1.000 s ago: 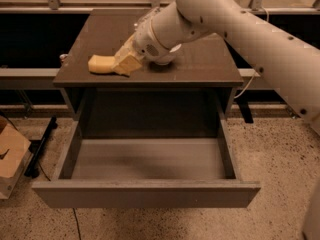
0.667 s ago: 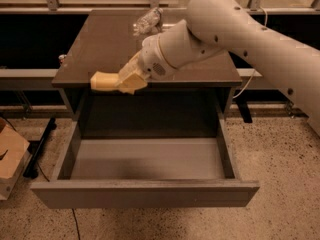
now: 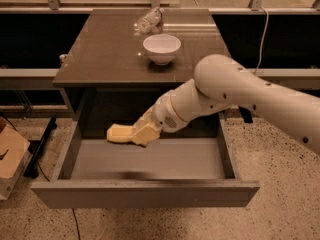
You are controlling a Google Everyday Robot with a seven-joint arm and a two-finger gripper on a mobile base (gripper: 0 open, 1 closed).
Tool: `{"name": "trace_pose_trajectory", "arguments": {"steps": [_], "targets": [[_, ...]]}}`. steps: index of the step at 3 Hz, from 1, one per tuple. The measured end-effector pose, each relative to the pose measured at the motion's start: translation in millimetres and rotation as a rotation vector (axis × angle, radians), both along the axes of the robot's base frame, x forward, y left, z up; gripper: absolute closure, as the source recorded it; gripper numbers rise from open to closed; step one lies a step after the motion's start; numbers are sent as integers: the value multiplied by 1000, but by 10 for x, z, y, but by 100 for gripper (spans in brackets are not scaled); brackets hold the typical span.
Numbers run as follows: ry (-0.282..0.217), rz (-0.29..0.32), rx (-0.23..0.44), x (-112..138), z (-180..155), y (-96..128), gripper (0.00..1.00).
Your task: Place sponge into top drawer
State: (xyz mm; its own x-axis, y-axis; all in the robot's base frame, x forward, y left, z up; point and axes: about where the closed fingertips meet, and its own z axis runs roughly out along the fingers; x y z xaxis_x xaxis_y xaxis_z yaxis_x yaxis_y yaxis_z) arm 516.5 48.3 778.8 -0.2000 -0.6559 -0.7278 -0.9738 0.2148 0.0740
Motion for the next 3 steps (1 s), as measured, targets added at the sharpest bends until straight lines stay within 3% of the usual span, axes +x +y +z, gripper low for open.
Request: {"name": "trace_pose_trajectory", "arguments": {"steps": [1, 2, 3], "targets": [[46, -67, 1, -66, -501, -201, 100], [52, -133, -12, 56, -864, -383, 84], [39, -181, -30, 258, -1114, -555, 61]]}}
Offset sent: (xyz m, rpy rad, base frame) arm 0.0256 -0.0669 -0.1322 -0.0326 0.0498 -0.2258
